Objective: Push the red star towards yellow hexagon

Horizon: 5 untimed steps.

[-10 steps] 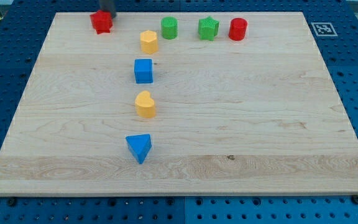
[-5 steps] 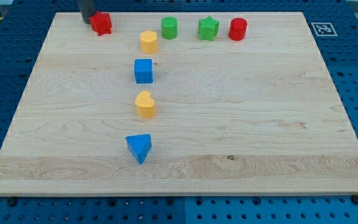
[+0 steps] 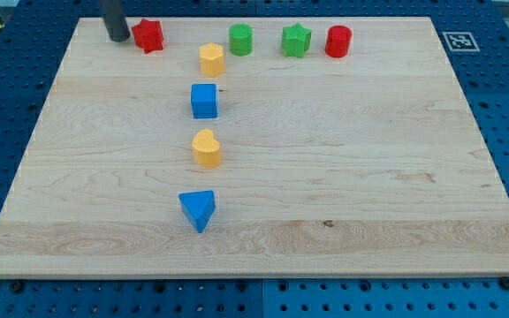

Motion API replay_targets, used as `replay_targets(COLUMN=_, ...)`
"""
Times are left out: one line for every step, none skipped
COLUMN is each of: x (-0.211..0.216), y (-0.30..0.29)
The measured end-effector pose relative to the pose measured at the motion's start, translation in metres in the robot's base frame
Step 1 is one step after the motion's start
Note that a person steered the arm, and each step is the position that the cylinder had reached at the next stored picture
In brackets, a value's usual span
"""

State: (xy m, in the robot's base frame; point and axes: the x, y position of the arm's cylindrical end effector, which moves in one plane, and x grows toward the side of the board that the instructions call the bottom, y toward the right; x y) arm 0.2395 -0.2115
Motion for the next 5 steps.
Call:
replay_targets(x=-0.002, y=0.001)
replay_targets(x=0.005, y=0.003)
replay_targets(x=0.008, y=0.012)
replay_targets(x=0.005, y=0.009)
replay_targets(x=-0.007, y=-0.005)
